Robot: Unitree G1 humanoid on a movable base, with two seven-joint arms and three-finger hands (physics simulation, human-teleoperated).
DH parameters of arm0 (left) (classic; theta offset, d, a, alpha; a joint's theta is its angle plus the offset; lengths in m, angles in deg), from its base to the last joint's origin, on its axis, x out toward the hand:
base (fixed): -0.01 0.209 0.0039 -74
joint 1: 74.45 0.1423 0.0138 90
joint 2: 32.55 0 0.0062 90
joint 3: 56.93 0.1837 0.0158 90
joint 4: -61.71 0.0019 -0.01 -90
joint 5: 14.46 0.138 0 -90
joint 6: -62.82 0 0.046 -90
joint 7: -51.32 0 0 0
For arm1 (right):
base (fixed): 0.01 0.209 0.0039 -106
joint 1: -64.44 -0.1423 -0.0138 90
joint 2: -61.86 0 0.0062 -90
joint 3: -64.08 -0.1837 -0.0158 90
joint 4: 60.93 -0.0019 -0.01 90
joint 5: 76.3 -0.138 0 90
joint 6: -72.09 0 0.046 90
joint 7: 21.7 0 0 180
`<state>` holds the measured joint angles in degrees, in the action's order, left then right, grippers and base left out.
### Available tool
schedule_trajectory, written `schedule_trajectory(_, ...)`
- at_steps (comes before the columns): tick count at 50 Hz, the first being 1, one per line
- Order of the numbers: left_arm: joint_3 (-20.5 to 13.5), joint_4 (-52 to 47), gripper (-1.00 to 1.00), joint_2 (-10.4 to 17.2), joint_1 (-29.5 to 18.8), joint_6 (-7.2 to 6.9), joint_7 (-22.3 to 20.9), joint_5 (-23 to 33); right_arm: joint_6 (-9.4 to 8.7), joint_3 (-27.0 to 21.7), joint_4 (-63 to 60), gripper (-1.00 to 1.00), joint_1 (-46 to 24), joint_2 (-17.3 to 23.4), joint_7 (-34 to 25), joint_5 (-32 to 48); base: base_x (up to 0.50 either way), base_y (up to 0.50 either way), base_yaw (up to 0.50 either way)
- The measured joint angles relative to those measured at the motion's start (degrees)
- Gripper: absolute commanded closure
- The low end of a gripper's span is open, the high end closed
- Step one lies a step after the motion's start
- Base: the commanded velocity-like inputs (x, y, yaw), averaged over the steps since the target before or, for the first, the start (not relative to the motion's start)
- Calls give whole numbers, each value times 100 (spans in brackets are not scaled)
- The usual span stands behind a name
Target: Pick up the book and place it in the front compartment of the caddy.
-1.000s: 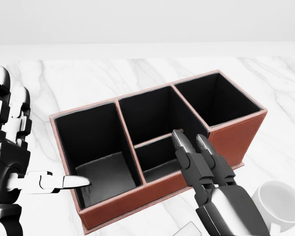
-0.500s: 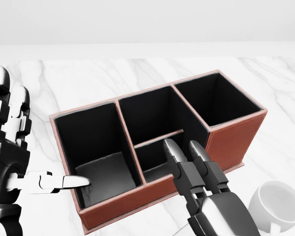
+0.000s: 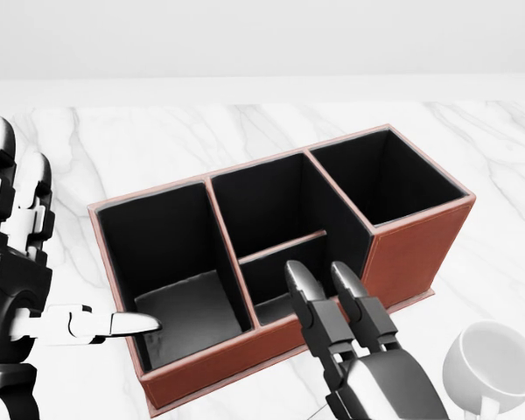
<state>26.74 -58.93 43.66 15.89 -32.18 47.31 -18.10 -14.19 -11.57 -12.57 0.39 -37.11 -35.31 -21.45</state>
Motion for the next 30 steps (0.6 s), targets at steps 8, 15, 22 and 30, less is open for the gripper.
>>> schedule_trajectory(8,-3,-2,-100,0,0,0,1,-2,60,4,135,-100,-8,12,94,52,0,0,0)
schedule_trajectory(15,-1,23,-100,-1,1,0,-1,0,128,22,286,-100,-17,24,210,113,0,0,0)
schedule_trajectory(22,7,50,-100,-2,6,0,-2,5,128,31,458,-100,-35,36,321,160,0,0,0)
schedule_trajectory(30,13,74,-100,-4,8,0,-3,10,128,50,615,-100,-48,47,420,209,0,0,0)
